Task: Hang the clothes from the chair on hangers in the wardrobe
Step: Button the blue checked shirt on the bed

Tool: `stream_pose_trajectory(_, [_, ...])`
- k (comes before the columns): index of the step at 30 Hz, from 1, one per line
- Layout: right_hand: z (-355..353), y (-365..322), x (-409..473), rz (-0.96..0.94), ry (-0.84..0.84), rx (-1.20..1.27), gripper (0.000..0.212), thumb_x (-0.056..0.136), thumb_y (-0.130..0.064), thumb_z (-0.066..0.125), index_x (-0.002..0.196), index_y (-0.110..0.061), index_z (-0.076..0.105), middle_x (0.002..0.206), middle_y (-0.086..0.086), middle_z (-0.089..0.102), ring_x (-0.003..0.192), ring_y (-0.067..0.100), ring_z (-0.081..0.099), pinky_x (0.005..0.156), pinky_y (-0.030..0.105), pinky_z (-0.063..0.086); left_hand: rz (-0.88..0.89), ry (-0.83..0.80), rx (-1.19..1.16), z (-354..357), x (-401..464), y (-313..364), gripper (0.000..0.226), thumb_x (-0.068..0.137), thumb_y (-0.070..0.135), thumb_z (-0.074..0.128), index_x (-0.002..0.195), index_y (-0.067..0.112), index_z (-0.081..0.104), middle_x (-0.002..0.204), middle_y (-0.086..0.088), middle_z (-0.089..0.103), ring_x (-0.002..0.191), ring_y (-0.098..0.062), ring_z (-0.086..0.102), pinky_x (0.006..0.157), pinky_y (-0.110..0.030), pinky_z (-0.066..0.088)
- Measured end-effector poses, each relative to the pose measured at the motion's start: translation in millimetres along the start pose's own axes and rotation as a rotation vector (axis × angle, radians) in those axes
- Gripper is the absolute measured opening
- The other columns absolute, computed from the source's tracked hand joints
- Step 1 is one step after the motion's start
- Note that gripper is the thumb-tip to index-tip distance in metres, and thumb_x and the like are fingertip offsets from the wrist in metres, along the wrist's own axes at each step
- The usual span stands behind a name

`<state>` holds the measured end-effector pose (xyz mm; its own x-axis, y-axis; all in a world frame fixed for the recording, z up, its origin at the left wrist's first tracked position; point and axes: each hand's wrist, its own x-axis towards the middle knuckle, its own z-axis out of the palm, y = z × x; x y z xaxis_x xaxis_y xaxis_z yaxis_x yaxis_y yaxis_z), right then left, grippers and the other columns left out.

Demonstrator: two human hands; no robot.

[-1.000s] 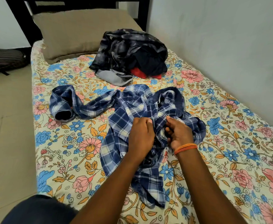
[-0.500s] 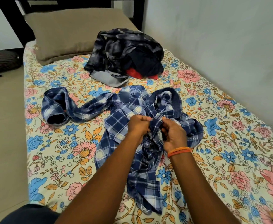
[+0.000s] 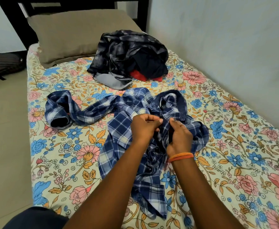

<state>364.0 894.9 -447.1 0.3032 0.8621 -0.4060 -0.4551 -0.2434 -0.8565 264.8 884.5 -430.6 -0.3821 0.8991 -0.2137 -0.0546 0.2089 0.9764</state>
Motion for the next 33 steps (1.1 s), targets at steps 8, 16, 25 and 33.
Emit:
stream_pose_trajectory(8, [-9.9, 1.9, -7.4, -0.235, 0.082, -0.187, 0.009, 0.091, -0.018, 0.068, 0.087, -0.009, 0.069, 0.076, 0.010, 0.065, 0.070, 0.023, 0.054, 0.066, 0.040, 0.047, -0.258, 0.066, -0.054, 11.9, -1.5, -1.4, 0.012, 0.098, 0.003, 0.053, 0.093, 0.007, 0.062, 0.092, -0.009, 0.071, 0.050, -0.016, 0.067, 0.046, -0.030, 0.050])
stream_pose_trajectory(16, [-15.2, 0.2, -0.1, -0.137, -0.003, -0.180, 0.010, 0.088, -0.003, 0.069, 0.084, -0.012, 0.069, 0.092, 0.016, 0.071, 0.083, 0.027, 0.064, 0.084, 0.045, 0.055, -0.489, 0.169, -0.305, 16.7, 9.3, -7.0, 0.019, 0.098, -0.006, 0.045, 0.091, 0.006, 0.059, 0.084, -0.007, 0.064, 0.043, -0.011, 0.058, 0.034, -0.017, 0.032])
stream_pose_trajectory(25, [-17.5, -0.1, 1.6, -0.106, 0.034, -0.051, 0.020, 0.092, -0.020, 0.069, 0.073, -0.016, 0.067, 0.064, -0.002, 0.064, 0.062, 0.014, 0.057, 0.052, 0.024, 0.042, -0.331, 0.006, -0.200, 27.1, 11.0, -5.1, 0.012, 0.095, -0.001, 0.059, 0.091, 0.009, 0.064, 0.088, -0.004, 0.066, 0.041, -0.004, 0.058, 0.037, -0.014, 0.040])
stream_pose_trajectory(33, [-13.9, -1.5, 9.3, -0.040, 0.104, -0.137, 0.014, 0.083, -0.009, 0.067, 0.071, -0.015, 0.066, 0.064, 0.002, 0.059, 0.058, 0.015, 0.051, 0.050, 0.025, 0.035, -0.331, -0.083, -0.150, 28.3, 8.8, -2.7, 0.012, 0.094, 0.000, 0.061, 0.103, 0.007, 0.066, 0.079, -0.003, 0.068, 0.038, 0.000, 0.055, 0.035, -0.014, 0.035])
